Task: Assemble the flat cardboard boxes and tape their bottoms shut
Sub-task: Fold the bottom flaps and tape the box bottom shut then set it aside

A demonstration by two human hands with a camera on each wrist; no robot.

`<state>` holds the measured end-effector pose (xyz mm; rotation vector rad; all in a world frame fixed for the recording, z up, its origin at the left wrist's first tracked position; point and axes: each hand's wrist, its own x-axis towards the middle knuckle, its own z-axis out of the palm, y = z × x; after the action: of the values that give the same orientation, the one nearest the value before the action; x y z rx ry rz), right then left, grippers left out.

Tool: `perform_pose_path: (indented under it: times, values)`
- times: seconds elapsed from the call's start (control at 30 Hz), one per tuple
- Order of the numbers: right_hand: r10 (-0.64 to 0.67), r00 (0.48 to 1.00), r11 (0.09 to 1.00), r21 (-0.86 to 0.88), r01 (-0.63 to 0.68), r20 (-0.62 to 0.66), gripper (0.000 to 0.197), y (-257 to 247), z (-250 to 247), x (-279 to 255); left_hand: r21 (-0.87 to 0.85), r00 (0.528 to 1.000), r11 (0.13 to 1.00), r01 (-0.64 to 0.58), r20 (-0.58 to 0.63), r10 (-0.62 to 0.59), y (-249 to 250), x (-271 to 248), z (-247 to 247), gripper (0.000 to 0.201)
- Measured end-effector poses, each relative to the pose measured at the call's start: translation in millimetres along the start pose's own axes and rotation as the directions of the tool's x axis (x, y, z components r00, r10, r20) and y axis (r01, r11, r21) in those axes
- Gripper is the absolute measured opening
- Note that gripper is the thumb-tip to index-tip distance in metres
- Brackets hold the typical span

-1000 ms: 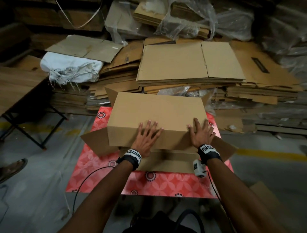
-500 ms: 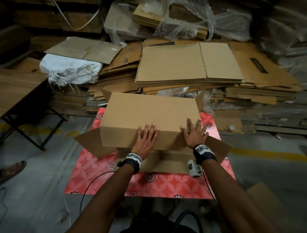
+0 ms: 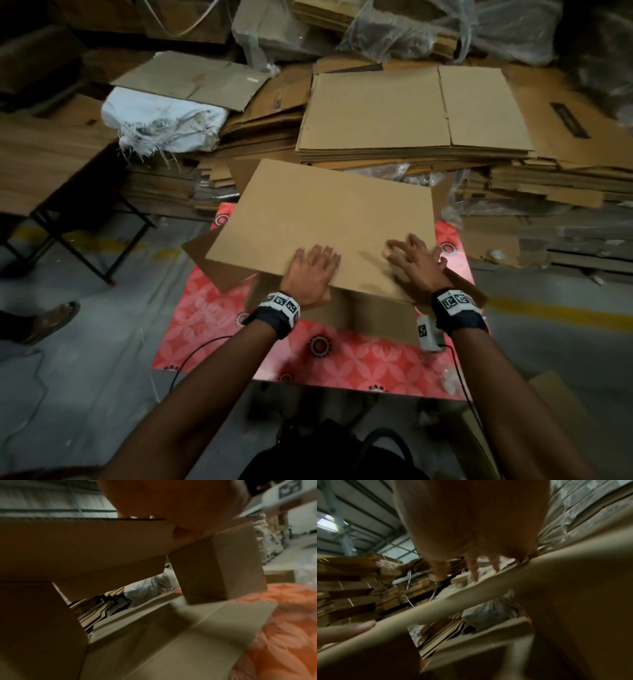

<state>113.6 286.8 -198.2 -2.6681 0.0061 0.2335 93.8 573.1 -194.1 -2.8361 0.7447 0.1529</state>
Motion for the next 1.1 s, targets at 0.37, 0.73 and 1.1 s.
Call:
perform_pose_path:
  times: [0.37, 0.73, 1.1]
  values:
    - [-0.169, 0.983, 0.926, -0.354, 0.132, -0.076, 0.067, -97.3, 4.5, -26.5, -0.327, 0.992, 0.945, 0.017, -0.116, -0.058, -40.8, 10.0, -48.4, 0.069]
    - [-0.076, 0.996, 0.931, -0.361, 0.057, -0.039, 0.056, -107.7, -18.2, -3.1, -0.570, 0.781, 0.759, 0.315, -0.299, -0.548, -191.0, -41.7, -1.1, 0.105]
    - [-0.082, 0.997, 0.951, -0.301, 0.075, -0.008, 0.070, -157.6, 9.5, -5.1, -0.867, 0.565, 0.343, 0.361, -0.089, -0.820, -251.6, -61.1, 53.5, 0.123]
